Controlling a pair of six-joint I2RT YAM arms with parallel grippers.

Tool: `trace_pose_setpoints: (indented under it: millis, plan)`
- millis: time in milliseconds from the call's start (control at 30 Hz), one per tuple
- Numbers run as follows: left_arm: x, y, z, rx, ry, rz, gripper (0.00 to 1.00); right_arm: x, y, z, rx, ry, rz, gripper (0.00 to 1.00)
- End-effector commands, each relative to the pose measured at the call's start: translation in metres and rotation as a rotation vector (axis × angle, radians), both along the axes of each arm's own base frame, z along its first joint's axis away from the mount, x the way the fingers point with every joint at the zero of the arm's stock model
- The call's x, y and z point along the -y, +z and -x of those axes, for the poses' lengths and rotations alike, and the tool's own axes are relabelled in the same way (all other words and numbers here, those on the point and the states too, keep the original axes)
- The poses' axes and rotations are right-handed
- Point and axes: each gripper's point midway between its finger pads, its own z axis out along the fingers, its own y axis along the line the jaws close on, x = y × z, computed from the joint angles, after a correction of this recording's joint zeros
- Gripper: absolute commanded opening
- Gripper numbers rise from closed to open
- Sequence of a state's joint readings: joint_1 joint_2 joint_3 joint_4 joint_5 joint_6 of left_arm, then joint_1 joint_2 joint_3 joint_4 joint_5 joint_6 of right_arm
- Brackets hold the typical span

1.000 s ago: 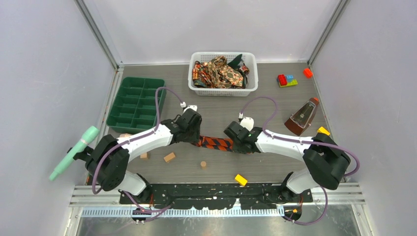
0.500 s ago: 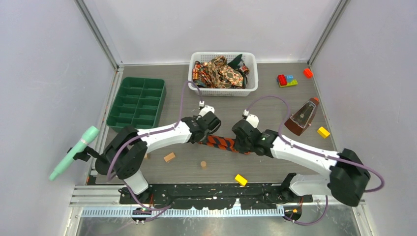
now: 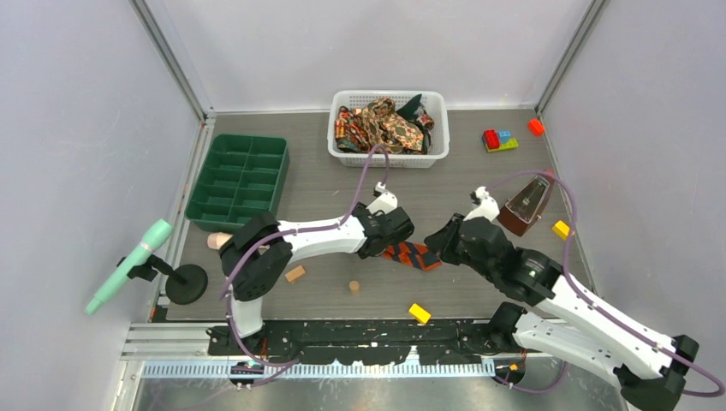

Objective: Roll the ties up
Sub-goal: Roll the tie at the center of the board.

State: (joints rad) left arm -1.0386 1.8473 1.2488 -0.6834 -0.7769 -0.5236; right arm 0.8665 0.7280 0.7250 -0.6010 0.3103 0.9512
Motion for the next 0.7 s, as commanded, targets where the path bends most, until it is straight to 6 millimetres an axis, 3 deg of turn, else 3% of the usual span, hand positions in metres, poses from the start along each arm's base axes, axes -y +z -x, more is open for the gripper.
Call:
trace_pose_setpoints:
  millis: [0,367,667]
  plan:
    - [0.006,0.014,-0.004,0.091,0.016,-0.08,0.33,0.033,0.008,0.003,0.042,-0.109,0.022,0.15]
    - [0.037,-0.003,0.009,0.116,-0.034,-0.179,0.33,0.063,0.036,0.017,0.088,-0.157,-0.004,0.21]
    - [0.051,-0.006,0.016,0.103,-0.053,-0.168,0.55,0.065,0.031,0.018,0.07,-0.165,-0.001,0.27]
